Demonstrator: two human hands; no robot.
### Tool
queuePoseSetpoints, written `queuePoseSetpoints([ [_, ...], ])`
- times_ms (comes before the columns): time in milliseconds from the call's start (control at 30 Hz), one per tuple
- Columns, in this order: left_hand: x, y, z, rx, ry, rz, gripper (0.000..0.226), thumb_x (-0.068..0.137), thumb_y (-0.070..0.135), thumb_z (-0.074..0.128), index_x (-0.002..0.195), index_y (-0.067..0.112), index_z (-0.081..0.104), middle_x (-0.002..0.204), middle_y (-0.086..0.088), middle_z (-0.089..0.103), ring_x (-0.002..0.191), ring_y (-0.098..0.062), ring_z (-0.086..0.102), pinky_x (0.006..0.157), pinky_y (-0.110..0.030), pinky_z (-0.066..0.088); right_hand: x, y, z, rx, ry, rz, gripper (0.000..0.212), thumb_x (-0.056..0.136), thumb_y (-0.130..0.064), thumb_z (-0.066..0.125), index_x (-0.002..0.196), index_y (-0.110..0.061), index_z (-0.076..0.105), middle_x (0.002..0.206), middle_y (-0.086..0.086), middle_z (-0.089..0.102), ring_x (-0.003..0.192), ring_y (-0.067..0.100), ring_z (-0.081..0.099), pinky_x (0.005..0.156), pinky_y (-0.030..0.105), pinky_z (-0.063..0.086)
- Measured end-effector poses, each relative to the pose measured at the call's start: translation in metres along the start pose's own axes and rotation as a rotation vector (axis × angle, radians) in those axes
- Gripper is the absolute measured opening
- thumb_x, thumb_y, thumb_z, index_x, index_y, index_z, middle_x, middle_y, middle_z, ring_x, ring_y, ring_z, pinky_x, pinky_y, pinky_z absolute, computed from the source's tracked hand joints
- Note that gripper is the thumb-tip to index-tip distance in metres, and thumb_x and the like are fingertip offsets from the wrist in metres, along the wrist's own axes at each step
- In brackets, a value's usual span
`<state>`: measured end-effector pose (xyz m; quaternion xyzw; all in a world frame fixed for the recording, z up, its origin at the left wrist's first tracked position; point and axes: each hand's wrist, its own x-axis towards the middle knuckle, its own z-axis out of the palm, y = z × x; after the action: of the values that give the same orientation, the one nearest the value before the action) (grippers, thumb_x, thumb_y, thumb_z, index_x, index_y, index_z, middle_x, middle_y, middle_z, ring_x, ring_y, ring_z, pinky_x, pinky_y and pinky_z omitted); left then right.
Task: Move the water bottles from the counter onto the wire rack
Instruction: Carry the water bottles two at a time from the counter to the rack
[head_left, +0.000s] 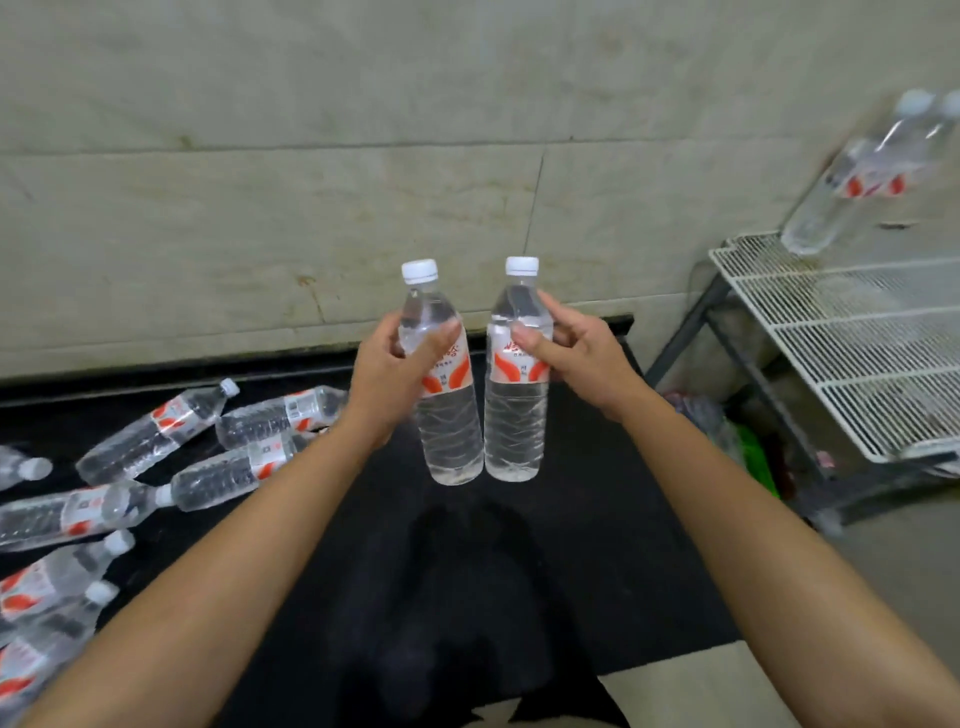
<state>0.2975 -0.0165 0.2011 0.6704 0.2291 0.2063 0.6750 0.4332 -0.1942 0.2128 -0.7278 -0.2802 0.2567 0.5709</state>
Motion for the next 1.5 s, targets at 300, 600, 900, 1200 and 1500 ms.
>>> queuePoseSetpoints([
  [300,-0.007,0.039,0.116,-0.065,-0.302,0.045,0.027,0.089,0.026,0.075,0.112,0.013,0.068,0.098,-0.005,0.078,0.087,-0.022,0.077,0.074,-0.036,0.062,-0.081,-0.019,-0.086,-0.044,0.247,-0.089,0.059,0.094,-0.008,0.069,0.146,-0.025,0.047,0.118,-0.005,0.074,0.109,0.01,0.071,0.09,0.027,0.057],
  [600,-0.047,0.057,0.272,-0.112,-0.384,0.147,0.035,0.088,0.017,0.075,0.121,0.009,0.065,0.108,-0.009,0.077,0.098,-0.026,0.075,0.08,-0.033,0.06,-0.161,0.005,-0.22,-0.086,0.352,-0.189,0.064,0.096,-0.02,0.068,0.154,-0.022,0.039,0.14,-0.001,0.062,0.128,0.012,0.06,0.103,0.034,0.053],
  [900,-0.068,0.066,0.473,-0.051,-0.284,0.36,0.059,0.082,0.029,0.076,0.13,0.0,0.058,0.122,-0.014,0.07,0.112,-0.026,0.069,0.097,-0.042,0.055,-0.199,0.05,-0.408,-0.182,0.412,-0.282,0.078,0.09,-0.051,0.068,0.157,-0.032,0.033,0.151,-0.014,0.052,0.138,0.007,0.051,0.11,0.048,0.047],
  [1200,-0.044,0.079,0.538,0.063,-0.284,0.38,0.065,0.08,0.038,0.08,0.134,0.011,0.054,0.126,-0.007,0.068,0.116,-0.024,0.067,0.098,-0.055,0.053,-0.185,0.051,-0.483,0.018,0.368,-0.26,0.074,0.092,-0.024,0.074,0.155,-0.029,0.036,0.142,-0.01,0.061,0.13,0.006,0.058,0.104,0.044,0.054],
  [1500,0.006,0.086,0.56,0.001,-0.32,0.333,0.069,0.075,0.04,0.083,0.134,0.018,0.055,0.125,-0.001,0.07,0.114,-0.016,0.068,0.099,-0.05,0.055,-0.143,0.043,-0.515,-0.068,0.374,-0.235,0.07,0.091,-0.024,0.074,0.15,-0.035,0.038,0.134,-0.018,0.061,0.125,-0.002,0.058,0.098,0.034,0.056],
])
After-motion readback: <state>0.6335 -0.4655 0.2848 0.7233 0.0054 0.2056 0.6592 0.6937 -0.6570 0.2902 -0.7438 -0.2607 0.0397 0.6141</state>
